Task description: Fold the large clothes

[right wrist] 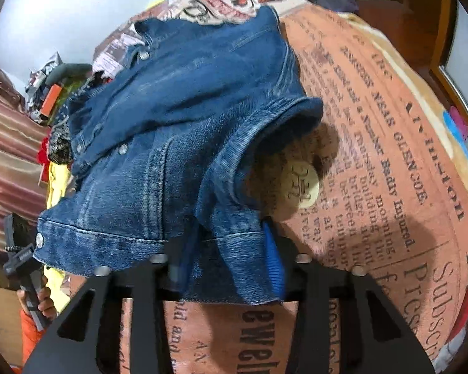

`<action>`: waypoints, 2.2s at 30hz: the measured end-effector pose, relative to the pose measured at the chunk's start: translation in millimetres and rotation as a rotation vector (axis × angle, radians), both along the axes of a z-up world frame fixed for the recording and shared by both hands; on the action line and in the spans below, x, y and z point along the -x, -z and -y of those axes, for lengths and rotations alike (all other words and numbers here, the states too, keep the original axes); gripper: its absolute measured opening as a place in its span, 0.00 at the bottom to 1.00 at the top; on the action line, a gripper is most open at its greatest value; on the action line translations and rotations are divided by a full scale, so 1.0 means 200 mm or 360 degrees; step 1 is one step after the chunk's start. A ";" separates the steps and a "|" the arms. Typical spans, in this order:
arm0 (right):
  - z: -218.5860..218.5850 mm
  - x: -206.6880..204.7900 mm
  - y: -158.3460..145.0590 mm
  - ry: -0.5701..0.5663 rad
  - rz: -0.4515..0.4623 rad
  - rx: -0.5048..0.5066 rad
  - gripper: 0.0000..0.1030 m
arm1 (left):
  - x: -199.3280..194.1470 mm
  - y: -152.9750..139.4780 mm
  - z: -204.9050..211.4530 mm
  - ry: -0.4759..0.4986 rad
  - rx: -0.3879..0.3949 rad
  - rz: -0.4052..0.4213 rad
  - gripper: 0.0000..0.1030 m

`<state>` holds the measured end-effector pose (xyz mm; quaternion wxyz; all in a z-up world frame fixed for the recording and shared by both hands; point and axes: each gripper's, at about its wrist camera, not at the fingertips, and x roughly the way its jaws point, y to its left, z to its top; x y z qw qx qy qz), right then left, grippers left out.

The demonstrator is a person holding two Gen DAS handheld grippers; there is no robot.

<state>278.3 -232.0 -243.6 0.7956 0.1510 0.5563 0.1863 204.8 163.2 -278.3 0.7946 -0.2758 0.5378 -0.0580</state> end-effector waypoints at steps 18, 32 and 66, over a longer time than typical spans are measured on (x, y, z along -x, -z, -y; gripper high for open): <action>-0.08 -0.40 -0.51 -0.0022 0.0475 -0.0095 0.14 | -0.49 -0.73 0.00 0.0106 -0.0193 0.0532 0.11; -0.21 -1.18 -0.31 0.0137 0.0380 0.0163 0.14 | -1.30 -0.51 -0.22 -0.0182 -0.0303 0.0339 0.11; -0.61 -0.60 -0.05 -0.0499 0.0270 0.0463 0.24 | -0.95 -0.18 0.30 0.0460 -0.0786 0.0110 0.70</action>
